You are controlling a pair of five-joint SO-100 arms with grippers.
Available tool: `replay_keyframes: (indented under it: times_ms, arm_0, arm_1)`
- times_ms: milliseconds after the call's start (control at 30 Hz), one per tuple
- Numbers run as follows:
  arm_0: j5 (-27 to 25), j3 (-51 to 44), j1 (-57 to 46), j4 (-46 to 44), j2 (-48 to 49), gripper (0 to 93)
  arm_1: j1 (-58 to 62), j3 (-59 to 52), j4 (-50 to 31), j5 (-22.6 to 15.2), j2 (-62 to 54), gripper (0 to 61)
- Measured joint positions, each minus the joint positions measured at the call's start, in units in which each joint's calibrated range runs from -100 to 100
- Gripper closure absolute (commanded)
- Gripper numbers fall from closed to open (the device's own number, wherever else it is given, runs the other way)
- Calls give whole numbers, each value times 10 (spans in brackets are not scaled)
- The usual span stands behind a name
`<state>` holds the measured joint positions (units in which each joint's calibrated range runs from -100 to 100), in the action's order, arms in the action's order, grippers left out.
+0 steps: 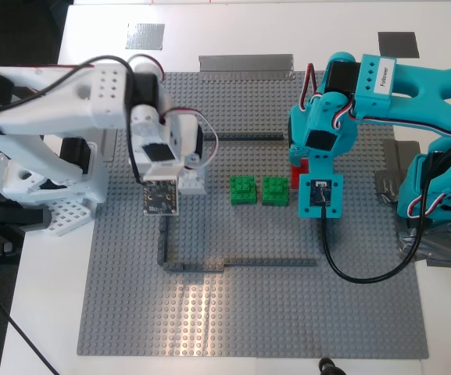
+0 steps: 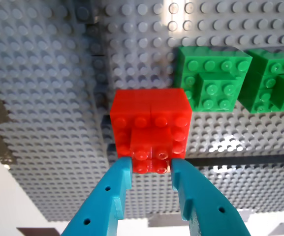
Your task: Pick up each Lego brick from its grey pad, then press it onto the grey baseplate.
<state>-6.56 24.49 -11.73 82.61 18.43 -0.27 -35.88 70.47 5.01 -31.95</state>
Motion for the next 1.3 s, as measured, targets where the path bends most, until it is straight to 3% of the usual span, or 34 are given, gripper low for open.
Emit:
replay_keyframes:
  times_ms: [467,1300]
  arm_0:
    - [0,0,-1,1,-6,927]
    - [22,0,13,5,-8,927]
  arm_1:
    - [35,-4,-97,-13,94,612]
    - [7,-4,-122,-7,130,612]
